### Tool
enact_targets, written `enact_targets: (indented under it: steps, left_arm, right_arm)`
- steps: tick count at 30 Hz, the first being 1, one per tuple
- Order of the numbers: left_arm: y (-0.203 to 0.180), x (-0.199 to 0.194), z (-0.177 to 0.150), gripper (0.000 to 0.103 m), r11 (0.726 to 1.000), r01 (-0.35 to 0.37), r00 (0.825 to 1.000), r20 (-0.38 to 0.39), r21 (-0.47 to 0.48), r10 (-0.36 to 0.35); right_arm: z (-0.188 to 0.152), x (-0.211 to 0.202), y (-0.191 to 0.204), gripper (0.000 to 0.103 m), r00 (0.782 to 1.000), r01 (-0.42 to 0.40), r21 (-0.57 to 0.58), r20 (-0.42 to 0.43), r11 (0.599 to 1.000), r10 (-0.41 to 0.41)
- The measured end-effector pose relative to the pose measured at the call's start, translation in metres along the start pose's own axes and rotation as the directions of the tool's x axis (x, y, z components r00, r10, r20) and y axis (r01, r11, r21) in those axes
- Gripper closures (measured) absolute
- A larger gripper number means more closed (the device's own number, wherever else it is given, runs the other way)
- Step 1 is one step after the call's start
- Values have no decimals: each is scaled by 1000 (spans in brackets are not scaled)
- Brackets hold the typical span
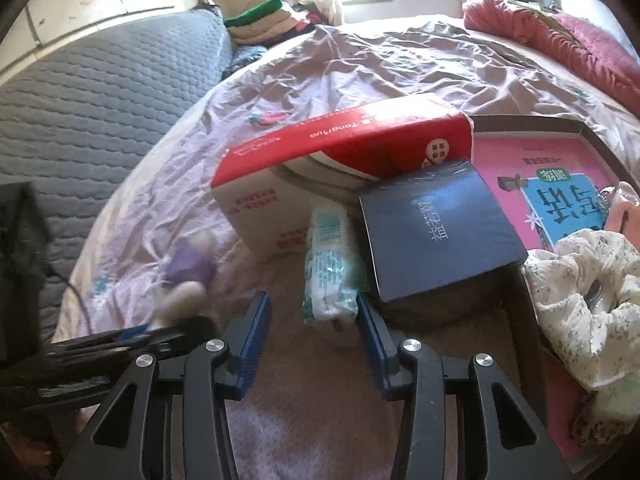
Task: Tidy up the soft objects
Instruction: 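Grasp the white plush bunny with the left tool while the right tool grasps the wrapped wipes pack, then lift the plush bunny and wipes pack and carry them over the pink tray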
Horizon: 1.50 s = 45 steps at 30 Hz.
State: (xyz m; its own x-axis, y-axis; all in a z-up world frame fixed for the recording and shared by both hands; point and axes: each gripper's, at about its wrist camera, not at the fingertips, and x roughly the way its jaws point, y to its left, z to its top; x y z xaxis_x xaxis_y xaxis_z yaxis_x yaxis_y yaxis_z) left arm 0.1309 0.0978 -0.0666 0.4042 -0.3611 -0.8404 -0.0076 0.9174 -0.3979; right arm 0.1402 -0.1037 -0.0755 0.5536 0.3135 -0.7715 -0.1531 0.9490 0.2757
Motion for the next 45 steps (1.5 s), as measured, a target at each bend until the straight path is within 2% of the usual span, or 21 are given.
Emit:
enact_targets:
  steps: [6,8,10,13,20,26,31,38,45]
  left_arm:
    - [6,-5,-3,52,1000,0,1000,-3,-11,0]
    - [5,-6,-4,52,1000,2,1000,-7,-9,-2]
    - [3,-6,-5,52,1000,-1,1000,-8,-2,1]
    - [-3,-6,-5,52,1000,0,1000,-9,2,0]
    - [-15,-15,-7,52,999,-20,1000,10,25,19]
    - [-26,-32,-13,52,999,-33,999,29,38,32]
    - [-43,-49,-16,52,997,-49,997,58,65,45]
    - [-86,-74,-23,52,989,-73,992,114,127,59]
    - [-130,-96,-31,52,976,-103,982,175,193,69]
  right_arm:
    - [3,19,7,60,999,44,-32,-14,998,-45]
    - [5,26,1,71,998,59,-9,-29,998,-59]
    - [4,28,-3,76,998,53,3,-35,999,-53]
    - [2,25,-4,76,999,35,-15,-24,999,-36]
    - [3,-8,0,77,996,-88,-59,2,994,89]
    - [0,-40,2,77,987,-161,-69,15,985,162]
    - [3,-70,0,77,983,-175,-90,44,980,180]
    - [10,-119,-9,77,978,-164,-128,112,978,178]
    - [13,-157,-29,77,970,-153,-116,174,981,172]
